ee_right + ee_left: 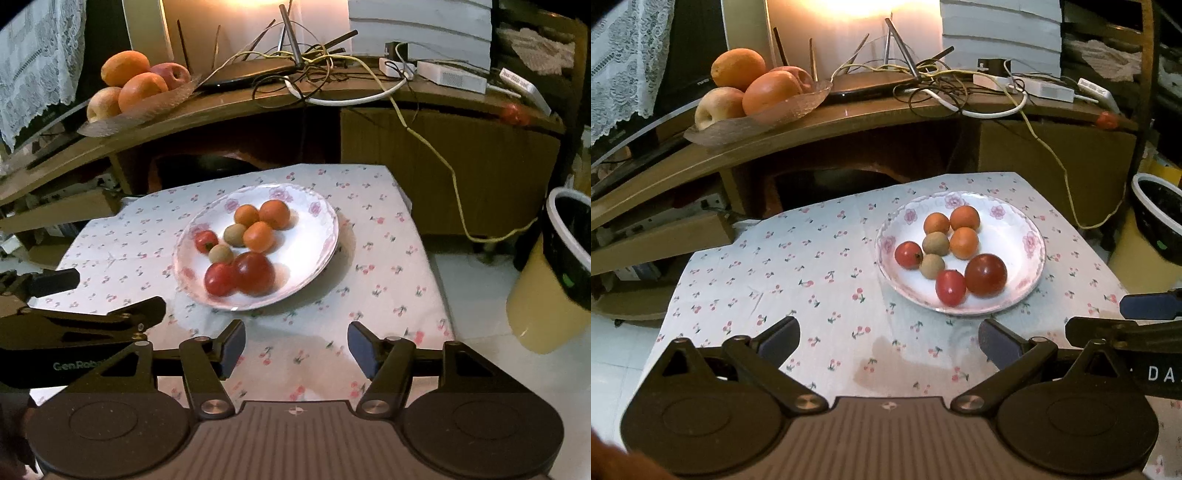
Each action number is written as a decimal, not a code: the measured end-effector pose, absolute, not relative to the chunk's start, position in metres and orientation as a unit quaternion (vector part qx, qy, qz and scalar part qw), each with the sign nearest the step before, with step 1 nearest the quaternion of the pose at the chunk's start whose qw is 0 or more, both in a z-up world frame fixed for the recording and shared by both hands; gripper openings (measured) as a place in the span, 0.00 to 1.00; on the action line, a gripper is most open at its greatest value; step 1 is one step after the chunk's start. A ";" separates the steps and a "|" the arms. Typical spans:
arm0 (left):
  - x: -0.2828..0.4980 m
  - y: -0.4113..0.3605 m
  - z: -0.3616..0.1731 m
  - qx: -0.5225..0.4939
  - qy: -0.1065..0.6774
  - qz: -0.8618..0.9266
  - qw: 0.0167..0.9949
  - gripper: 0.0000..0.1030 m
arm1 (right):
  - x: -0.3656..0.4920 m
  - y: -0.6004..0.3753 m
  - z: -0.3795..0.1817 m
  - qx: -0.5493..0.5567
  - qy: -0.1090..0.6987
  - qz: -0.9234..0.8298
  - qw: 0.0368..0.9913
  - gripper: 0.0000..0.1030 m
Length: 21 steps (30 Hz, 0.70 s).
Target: Organize fruits
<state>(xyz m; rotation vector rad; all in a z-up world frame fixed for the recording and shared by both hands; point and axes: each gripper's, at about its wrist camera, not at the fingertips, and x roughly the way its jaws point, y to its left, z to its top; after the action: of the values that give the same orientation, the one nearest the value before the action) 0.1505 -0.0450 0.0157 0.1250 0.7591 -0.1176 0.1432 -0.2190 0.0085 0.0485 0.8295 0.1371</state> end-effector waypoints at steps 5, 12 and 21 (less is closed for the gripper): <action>0.131 -0.041 0.016 0.060 0.372 -0.055 0.925 1.00 | 0.123 -0.216 0.010 0.028 0.402 0.071 0.912 0.62; 0.103 -0.036 0.016 0.066 0.376 -0.049 0.923 1.00 | 0.099 -0.211 0.009 0.028 0.408 0.073 0.910 0.62; 0.073 -0.024 0.012 0.064 0.385 -0.044 0.920 1.00 | 0.069 -0.201 0.006 0.022 0.417 0.079 0.905 0.62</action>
<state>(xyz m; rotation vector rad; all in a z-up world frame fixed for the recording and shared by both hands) 0.0728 -0.0245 0.0118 0.1310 0.7911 -0.0901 0.0689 -0.2006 0.0061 0.0455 0.8604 0.1627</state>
